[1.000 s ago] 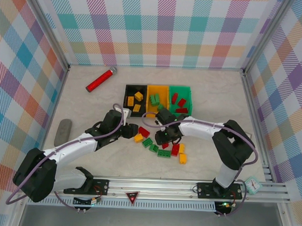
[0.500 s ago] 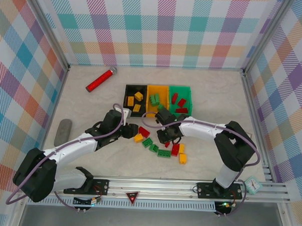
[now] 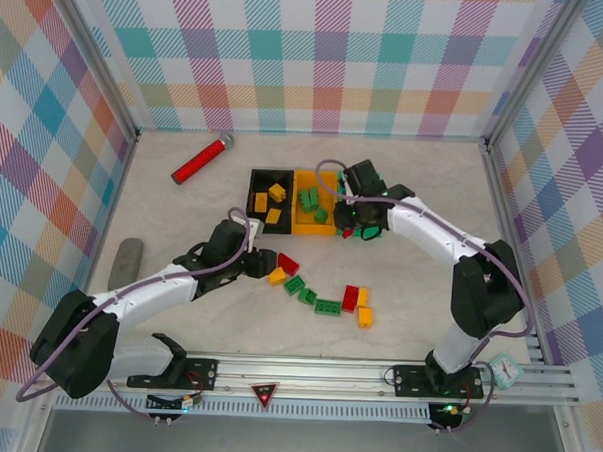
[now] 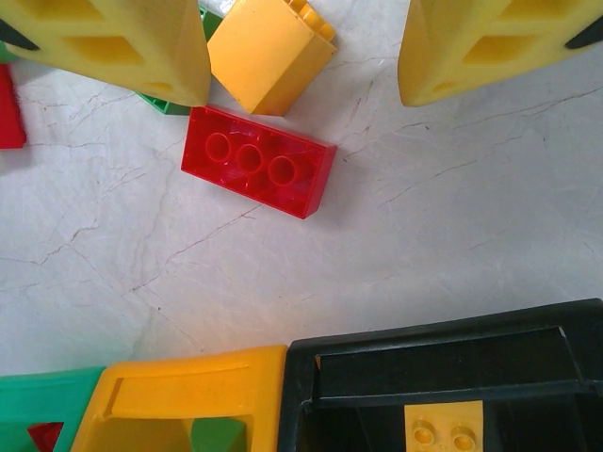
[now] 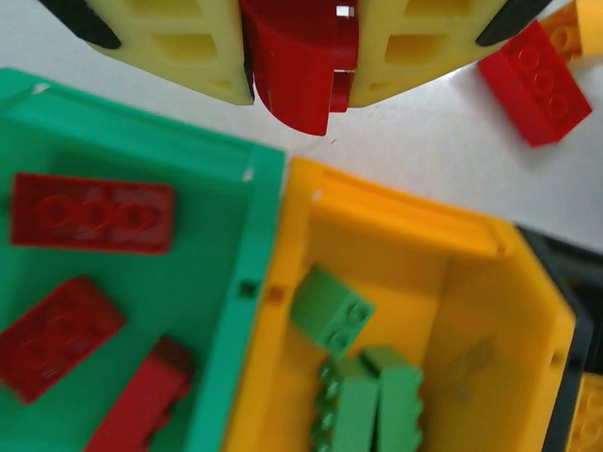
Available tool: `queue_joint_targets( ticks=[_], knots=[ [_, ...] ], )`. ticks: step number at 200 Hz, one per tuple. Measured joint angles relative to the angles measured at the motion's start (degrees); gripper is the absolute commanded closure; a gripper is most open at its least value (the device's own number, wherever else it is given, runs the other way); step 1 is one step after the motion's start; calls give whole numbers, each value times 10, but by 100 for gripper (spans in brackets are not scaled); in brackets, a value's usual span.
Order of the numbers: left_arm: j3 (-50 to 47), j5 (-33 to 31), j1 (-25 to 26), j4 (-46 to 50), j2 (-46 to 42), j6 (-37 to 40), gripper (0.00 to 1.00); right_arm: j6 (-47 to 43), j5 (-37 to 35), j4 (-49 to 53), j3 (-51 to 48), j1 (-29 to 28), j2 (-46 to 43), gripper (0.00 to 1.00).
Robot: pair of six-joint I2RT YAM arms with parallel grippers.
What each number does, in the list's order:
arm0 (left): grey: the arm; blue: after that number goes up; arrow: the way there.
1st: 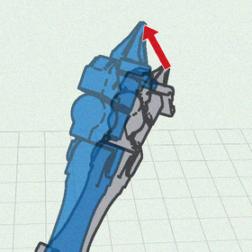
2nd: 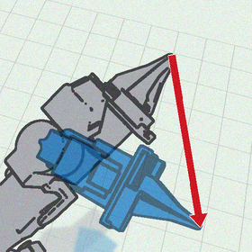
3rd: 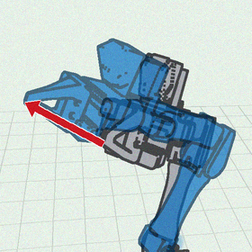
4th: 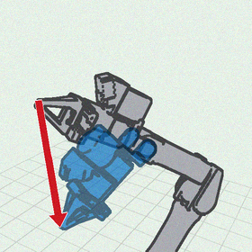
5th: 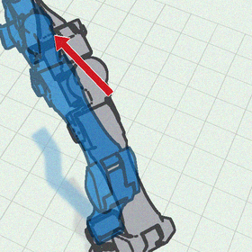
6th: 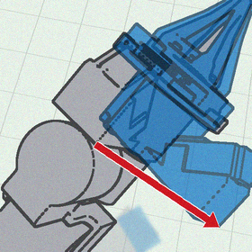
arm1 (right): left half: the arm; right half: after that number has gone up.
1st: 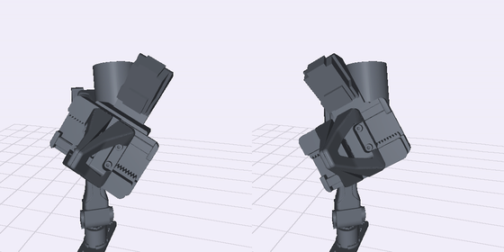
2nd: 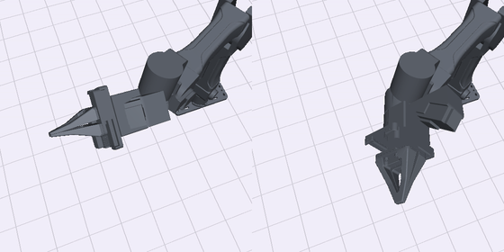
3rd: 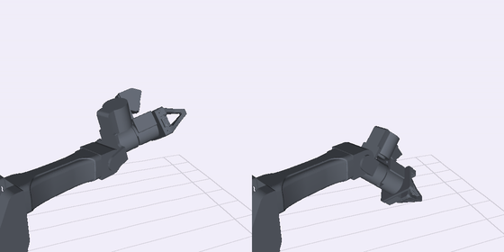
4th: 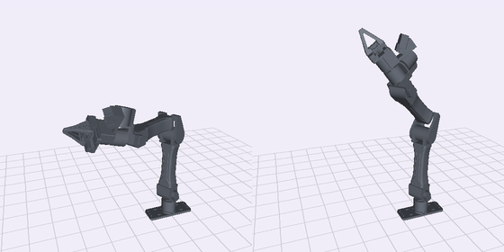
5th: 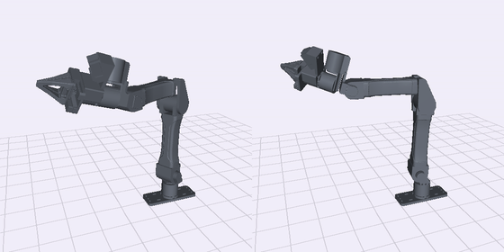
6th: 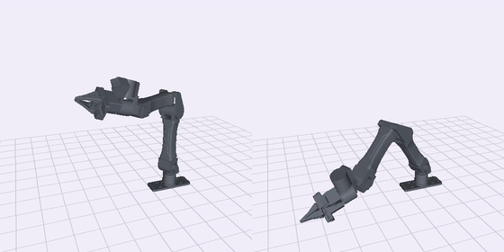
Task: Sort the legos into containers by color
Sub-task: Place the lego in the container, then pick up the lego from the center of the table.
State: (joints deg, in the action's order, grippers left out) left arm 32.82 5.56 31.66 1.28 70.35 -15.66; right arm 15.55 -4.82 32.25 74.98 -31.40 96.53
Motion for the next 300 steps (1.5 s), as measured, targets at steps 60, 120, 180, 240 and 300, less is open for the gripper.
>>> queue_joint_targets(
  ticks=[60,120,180,240,300],
  knots=[
    [0,9,0,0,12,0,45,-24,-2,39,188,104,132,62],
    [0,10,0,0,12,0,44,-25,40,27,122,104,125,58],
    [1,10,0,0,13,0,44,-19,99,-37,-82,90,-32,53],
    [5,13,0,-4,43,0,44,-28,110,-138,-266,85,-142,51],
    [24,35,0,-13,74,4,44,-25,105,-250,-380,83,-181,50]
  ],
)
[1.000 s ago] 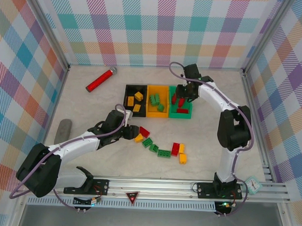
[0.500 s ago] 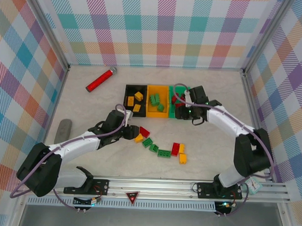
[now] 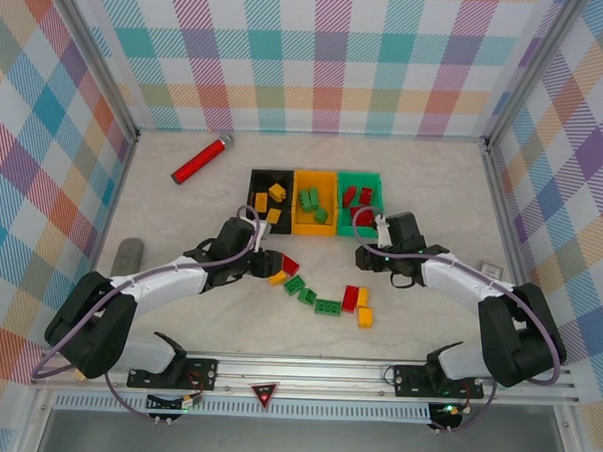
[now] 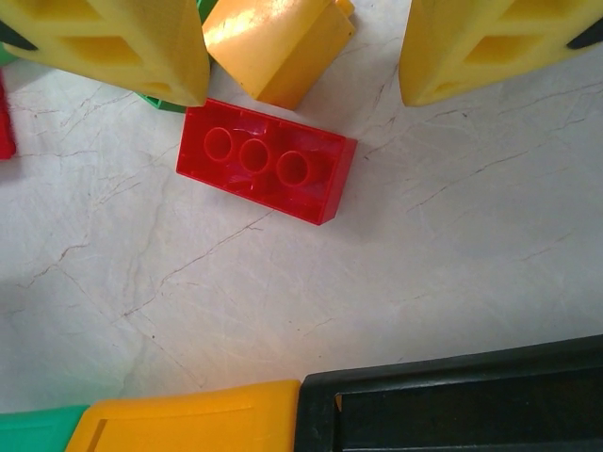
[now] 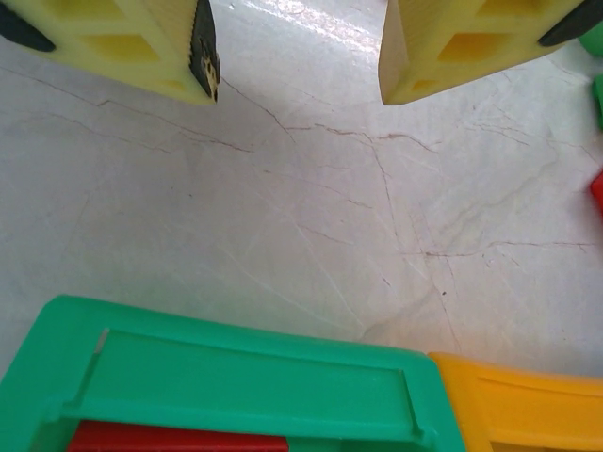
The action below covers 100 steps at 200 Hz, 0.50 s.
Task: Sort the legos into containers by color
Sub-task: Pick up the lego from the center of the table.
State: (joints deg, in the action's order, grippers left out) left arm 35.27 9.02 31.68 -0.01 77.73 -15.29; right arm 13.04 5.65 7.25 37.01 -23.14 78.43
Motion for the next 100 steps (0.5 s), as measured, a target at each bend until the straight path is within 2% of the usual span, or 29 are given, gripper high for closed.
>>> queue_joint_targets(
  ticks=[82,100],
  knots=[
    [43,21,6,14,64,19,42,3,-3,-46,-3,-3,-12,49],
    [57,20,10,19,82,28,37,6,-2,-47,-3,-3,-12,48]
  ],
)
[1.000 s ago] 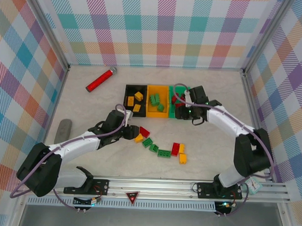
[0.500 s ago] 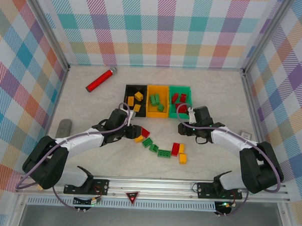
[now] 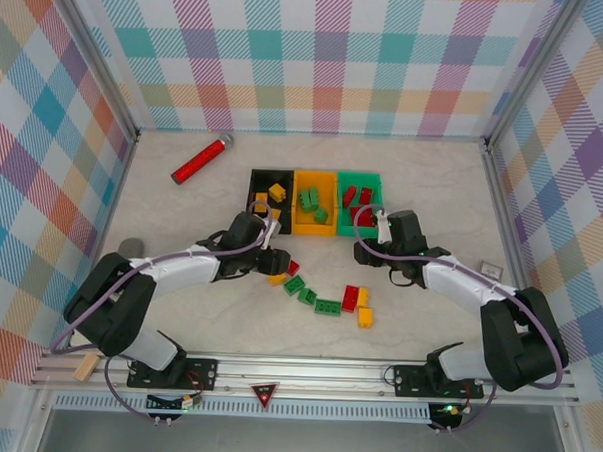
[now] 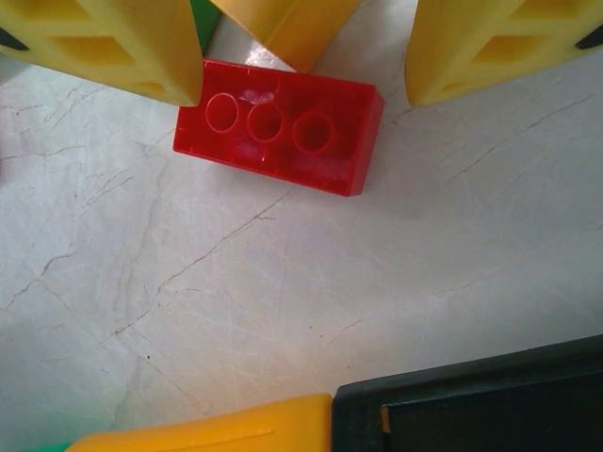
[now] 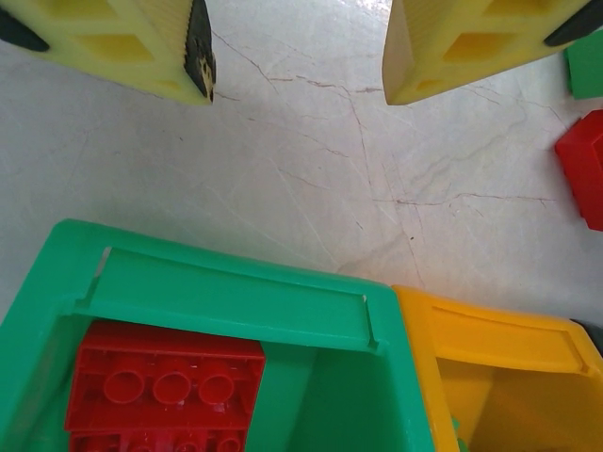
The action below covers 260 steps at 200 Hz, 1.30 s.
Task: Sort the legos into containers by color
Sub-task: Pick up the lego from the center of the table.
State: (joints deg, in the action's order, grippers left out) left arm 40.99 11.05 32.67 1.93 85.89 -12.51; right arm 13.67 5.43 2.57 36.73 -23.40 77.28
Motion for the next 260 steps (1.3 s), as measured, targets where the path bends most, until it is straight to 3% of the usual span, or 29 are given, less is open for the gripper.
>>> queue_joint_targets(
  ticks=[53,95,151,201,260],
  knots=[
    [57,-36,29,31,47,30,24,9,9,0,0,-3,0,46],
    [97,-95,73,76,83,58,25,9,13,0,0,-3,0,46],
    [117,-148,89,114,112,74,27,9,13,0,0,-4,0,46],
    [126,-163,90,122,121,77,36,9,13,0,0,-6,3,46],
    [128,-161,90,125,121,74,36,9,12,0,0,-6,3,46]
  ],
)
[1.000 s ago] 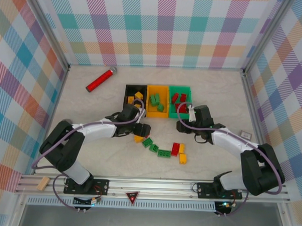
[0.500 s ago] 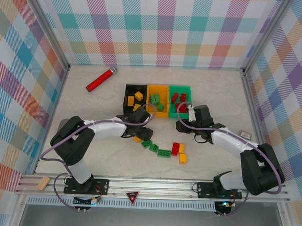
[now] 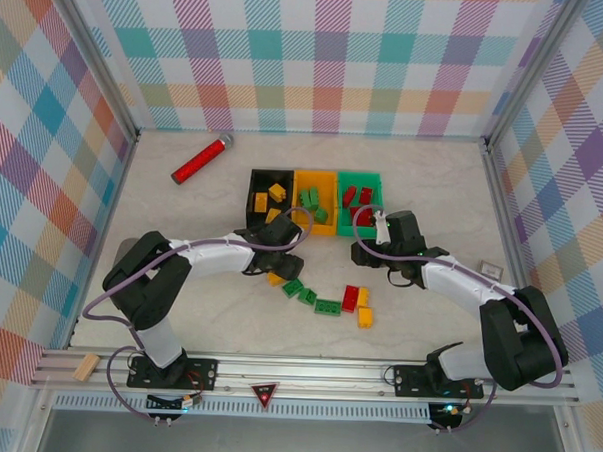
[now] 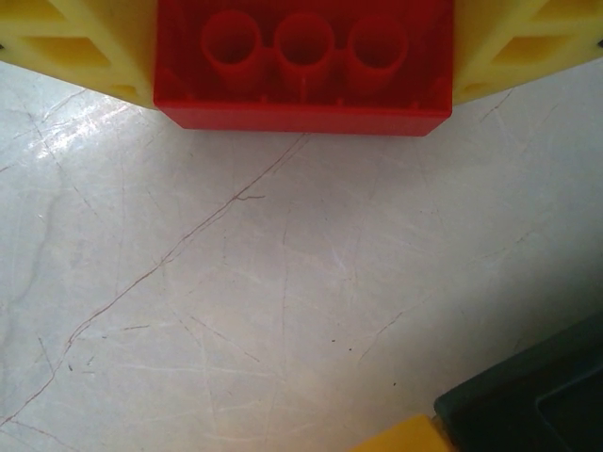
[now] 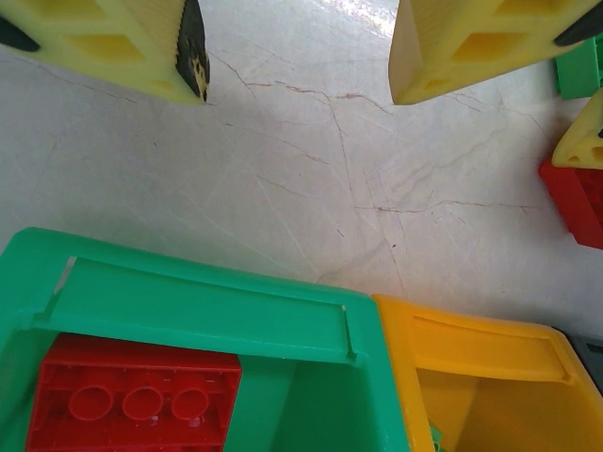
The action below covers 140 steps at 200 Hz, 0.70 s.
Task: Sort the legos into containers by color
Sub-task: Pick up the lego from the center of the table, then place the lego in the container.
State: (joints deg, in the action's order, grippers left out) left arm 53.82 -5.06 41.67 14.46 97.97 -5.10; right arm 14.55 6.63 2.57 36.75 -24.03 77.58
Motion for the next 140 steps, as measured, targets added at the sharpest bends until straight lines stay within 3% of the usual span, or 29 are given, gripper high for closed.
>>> queue_joint_targets(
  ticks=[33,66,100,140],
  knots=[
    [0,22,2,-12,-3,-26,36,0,-9,0,0,0,-6,45],
    [33,36,12,-10,-3,-55,36,17,-63,1,-6,0,-47,43],
    [140,37,30,-11,10,-75,36,32,-112,6,-27,0,-107,42],
    [286,24,42,-8,90,-89,36,46,-140,5,-51,0,-149,42]
  ],
)
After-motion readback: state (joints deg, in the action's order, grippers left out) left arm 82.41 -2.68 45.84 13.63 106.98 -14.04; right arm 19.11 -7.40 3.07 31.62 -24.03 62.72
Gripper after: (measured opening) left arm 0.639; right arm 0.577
